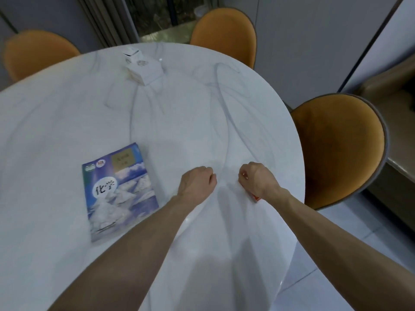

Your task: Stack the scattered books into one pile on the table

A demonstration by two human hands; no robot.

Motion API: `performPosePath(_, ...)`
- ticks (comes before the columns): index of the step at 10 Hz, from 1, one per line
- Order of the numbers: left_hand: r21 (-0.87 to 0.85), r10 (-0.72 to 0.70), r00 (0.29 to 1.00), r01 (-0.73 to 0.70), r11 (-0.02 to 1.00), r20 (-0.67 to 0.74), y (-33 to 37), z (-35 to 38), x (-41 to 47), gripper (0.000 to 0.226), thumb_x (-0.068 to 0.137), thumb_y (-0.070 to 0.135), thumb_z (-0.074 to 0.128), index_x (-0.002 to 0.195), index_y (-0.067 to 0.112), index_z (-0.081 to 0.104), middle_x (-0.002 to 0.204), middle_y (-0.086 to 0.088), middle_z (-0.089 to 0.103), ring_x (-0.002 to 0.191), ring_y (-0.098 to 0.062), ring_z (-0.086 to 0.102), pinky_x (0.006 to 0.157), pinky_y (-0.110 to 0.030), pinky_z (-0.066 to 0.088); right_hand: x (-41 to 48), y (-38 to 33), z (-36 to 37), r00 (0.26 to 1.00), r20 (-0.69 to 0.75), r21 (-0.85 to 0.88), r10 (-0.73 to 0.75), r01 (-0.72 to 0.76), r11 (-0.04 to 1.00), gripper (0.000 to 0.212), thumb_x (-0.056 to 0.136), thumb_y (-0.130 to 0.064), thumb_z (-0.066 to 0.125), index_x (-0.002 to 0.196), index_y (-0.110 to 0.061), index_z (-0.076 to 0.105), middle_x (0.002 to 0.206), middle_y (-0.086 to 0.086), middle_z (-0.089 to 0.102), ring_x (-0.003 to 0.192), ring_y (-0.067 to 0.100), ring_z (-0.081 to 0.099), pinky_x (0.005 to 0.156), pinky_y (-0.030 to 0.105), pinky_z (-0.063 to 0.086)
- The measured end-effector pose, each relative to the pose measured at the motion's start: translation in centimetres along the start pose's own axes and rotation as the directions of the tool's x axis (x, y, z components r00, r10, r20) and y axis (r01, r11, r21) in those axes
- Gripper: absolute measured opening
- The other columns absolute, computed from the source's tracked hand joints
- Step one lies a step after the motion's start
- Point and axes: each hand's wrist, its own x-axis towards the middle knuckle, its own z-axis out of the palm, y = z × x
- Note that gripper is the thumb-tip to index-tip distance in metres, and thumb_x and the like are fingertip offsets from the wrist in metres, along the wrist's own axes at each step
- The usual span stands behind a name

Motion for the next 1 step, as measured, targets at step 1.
performPosePath(1, 0.044, -0.063, 0.993, 0.068, 0.997, -0.096, -3.12, -3.31, -1.66, 0.029, 0.094, 0.026, 0.042, 0.076, 0.008, 0.055, 0.084, -0.013, 0.065, 0.077, -0.029, 0.059, 0.062, -0.028, 0.036, -0.16, -5.41, -0.84, 0.988, -0.038, -0.032, -0.151, 0.15, 0.988, 0.027, 0.092, -0.025, 0.046, 0.101, -0.007, 0.064, 0.103, 0.013, 0.063, 0.09, 0.029, 0.061, 0.07, 0.033, 0.046)
